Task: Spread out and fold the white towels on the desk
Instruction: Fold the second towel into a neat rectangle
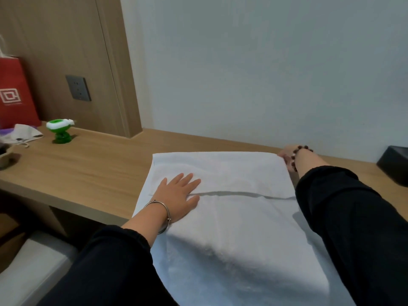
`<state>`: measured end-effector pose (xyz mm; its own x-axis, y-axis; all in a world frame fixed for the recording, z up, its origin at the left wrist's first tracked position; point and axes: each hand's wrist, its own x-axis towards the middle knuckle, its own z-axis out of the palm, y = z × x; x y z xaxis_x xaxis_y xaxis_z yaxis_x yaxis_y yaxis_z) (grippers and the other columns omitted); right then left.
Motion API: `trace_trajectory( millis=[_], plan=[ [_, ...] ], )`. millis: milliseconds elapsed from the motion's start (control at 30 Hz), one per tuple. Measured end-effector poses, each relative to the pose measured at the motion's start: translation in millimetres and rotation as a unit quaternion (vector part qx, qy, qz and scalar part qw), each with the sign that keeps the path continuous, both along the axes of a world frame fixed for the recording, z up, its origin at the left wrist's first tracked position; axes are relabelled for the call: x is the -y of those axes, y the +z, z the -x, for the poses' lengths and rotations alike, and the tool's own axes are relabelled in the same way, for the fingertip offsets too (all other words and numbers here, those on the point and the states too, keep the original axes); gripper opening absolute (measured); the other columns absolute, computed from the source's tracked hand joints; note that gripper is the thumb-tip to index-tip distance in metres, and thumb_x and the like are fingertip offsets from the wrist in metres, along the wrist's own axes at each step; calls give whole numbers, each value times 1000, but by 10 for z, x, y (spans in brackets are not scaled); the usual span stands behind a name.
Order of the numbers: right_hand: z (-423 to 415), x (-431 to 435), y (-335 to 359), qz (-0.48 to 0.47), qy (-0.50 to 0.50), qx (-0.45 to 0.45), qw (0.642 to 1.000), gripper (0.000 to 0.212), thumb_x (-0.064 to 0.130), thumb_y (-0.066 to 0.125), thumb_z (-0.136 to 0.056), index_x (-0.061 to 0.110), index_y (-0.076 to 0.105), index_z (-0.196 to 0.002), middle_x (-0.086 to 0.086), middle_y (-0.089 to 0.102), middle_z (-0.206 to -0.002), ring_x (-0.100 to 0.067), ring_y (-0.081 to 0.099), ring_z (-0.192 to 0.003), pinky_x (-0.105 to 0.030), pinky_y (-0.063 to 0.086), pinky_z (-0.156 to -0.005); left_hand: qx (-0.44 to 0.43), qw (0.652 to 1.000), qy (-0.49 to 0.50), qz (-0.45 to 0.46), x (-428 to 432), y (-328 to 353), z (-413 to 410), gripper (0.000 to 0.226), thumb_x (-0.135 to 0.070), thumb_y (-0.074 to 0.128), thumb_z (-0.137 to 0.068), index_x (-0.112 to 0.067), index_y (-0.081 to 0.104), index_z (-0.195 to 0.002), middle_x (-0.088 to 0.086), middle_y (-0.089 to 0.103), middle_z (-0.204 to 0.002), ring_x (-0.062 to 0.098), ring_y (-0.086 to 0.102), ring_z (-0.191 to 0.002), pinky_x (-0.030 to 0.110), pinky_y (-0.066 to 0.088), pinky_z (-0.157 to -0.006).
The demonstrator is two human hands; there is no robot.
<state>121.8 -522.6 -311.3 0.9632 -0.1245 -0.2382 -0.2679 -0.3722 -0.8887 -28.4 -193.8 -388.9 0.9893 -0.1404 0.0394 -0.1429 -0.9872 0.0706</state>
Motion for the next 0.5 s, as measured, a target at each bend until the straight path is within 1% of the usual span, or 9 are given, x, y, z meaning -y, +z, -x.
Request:
trace_trajectory(
  millis=[67, 133, 167, 200, 267, 333, 367, 433, 500],
  plan=[
    [-70, 54, -77, -39, -11, 18, 999, 8, 10, 53, -89, 16, 52, -85, 0, 52, -85, -16, 53, -79, -21, 45, -68, -2, 1000, 0, 1, -2, -5, -8, 56, -54, 23, -94, -45, 6, -147, -16, -2, -158, 9, -4, -145, 44, 1, -116],
    [-23, -10, -53, 59, 1, -27, 998, 9, 12, 48, -93, 16, 56, -89, -7, 59, -95, -20, 52, -92, -25, 43, -66, -5, 1000, -1, 2, 0, 0, -11, 56, -54, 23, -95, -45, 6, -147, -16, -1, -158, 9, -4, -145, 44, 1, -116],
    [-36, -81, -37, 154, -27, -27, 987, 14, 13, 46, -93, 15, 59, -96, -9, 62, -106, -22, 55, -96, -26, 44, -67, -6, 1000, 0, 3, 3, 2, -7, 56, -54, 23, -95, -45, 6, -147, -16, -1, -158, 9, -4, -145, 44, 1, -116],
    [-16, -169, 2, 229, -90, 17, 969, 21, 12, 46, -92, 13, 59, -108, -10, 61, -118, -24, 57, -105, -28, 46, -73, -7, 1000, 1, 4, 7, 6, -2, 56, -53, 23, -95, -45, 6, -147, -16, -1, -158, 9, -4, -145, 44, 1, -116],
    [109, -424, 9, 291, -119, 155, 937, 38, 10, 49, -88, 9, 50, -126, -13, 51, -132, -32, 47, -122, -39, 44, -93, -10, 1000, 2, 4, 20, 19, 11, 55, -52, 24, -95, -44, 7, -147, -15, -1, -158, 9, -4, -145, 44, 1, -116],
    [350, -799, -64, 339, -4, 195, 920, 46, 18, 49, -90, 10, 43, -135, -14, 43, -139, -34, 39, -129, -44, 35, -103, -11, 1000, 8, 15, 33, 49, 15, 54, -47, 25, -96, -42, 10, -148, -15, 2, -158, 9, -2, -145, 43, 1, -117],
    [455, -983, -144, 363, 86, 184, 910, 48, 26, 46, -92, 12, 39, -138, -13, 39, -143, -32, 36, -132, -45, 31, -106, -7, 999, 14, 31, 47, 67, 27, 53, -43, 26, -97, -40, 14, -148, -14, 5, -158, 9, 1, -145, 42, 2, -117],
    [700, -1240, -353, 440, 218, 126, 862, 52, 41, 38, -95, 20, 31, -142, -7, 28, -151, -29, 26, -138, -51, 21, -110, 19, 995, 34, 88, 76, 88, 68, 50, -33, 32, -97, -34, 28, -146, -11, 16, -157, 10, 9, -144, 37, 6, -117],
    [835, -1273, -555, 477, 274, 107, 828, 57, 50, 24, -96, 27, 18, -148, 0, 8, -159, -25, 9, -145, -55, 8, -113, 60, 983, 77, 158, 68, 98, 125, 45, -22, 38, -94, -28, 46, -138, -8, 34, -150, 11, 24, -140, 29, 18, -114]
  ],
)
